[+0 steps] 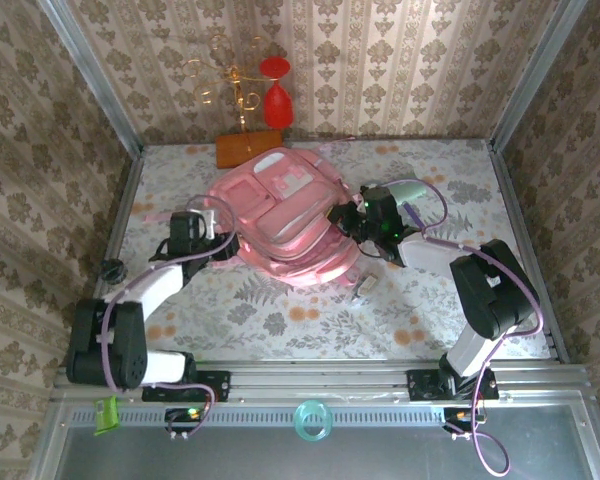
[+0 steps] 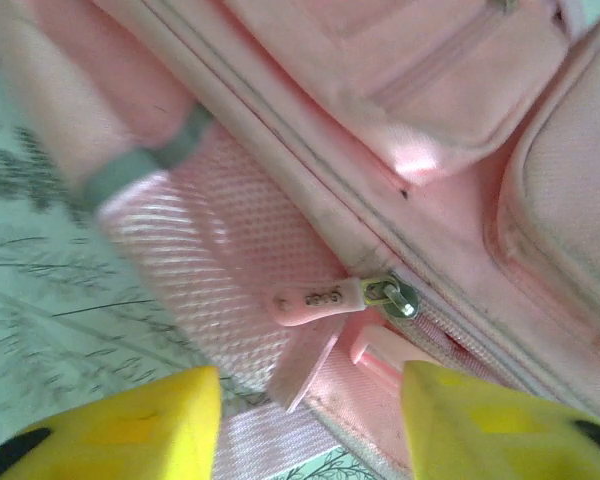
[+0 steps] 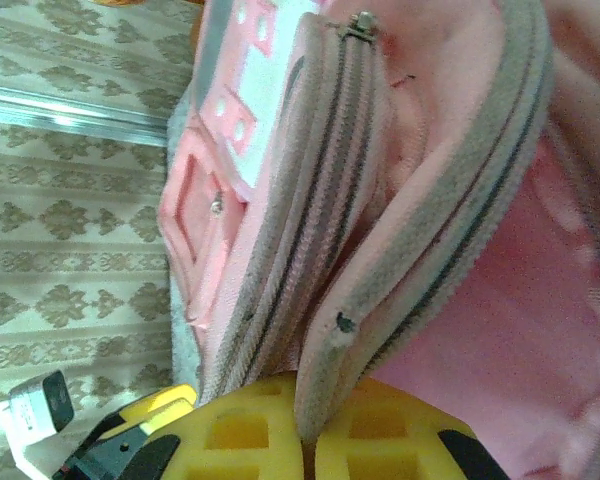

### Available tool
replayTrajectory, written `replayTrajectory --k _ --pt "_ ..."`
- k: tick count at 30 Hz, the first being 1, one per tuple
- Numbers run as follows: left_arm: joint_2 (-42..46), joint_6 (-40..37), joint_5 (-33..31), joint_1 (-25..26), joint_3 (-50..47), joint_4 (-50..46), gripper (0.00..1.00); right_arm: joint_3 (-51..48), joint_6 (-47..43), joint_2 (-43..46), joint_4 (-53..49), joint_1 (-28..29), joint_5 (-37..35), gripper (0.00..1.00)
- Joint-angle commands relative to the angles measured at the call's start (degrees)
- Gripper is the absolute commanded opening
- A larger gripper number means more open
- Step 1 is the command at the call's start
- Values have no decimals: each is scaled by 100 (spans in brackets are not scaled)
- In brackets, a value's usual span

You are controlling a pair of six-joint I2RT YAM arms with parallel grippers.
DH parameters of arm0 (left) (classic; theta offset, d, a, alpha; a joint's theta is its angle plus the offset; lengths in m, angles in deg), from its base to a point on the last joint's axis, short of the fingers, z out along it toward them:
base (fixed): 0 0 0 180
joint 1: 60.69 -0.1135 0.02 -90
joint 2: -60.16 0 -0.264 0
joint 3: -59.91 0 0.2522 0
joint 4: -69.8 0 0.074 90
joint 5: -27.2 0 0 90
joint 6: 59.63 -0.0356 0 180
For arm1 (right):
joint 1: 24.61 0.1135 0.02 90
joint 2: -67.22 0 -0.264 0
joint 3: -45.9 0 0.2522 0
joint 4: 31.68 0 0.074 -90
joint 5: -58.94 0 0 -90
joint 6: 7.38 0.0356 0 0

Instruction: Pack the student bag

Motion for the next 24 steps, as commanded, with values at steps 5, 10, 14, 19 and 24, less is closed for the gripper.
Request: replayTrajectory --k 5,10,14,19,24 --pt "1532 6 -249 156 -258 245 75 535 376 83 778 503 55 0" --pt "1249 -1585 -324 1427 -108 858 79 781 318 -2 633 772 130 0" --pt "690 -2578 -589 2234 85 1178 89 837 274 37 524 844 107 0" --pt "61 -3217 -1127 2637 494 972 96 913 263 52 464 880 108 0" --pt "-377 -3270 -1739 2756 718 1117 95 962 270 3 414 906 108 0"
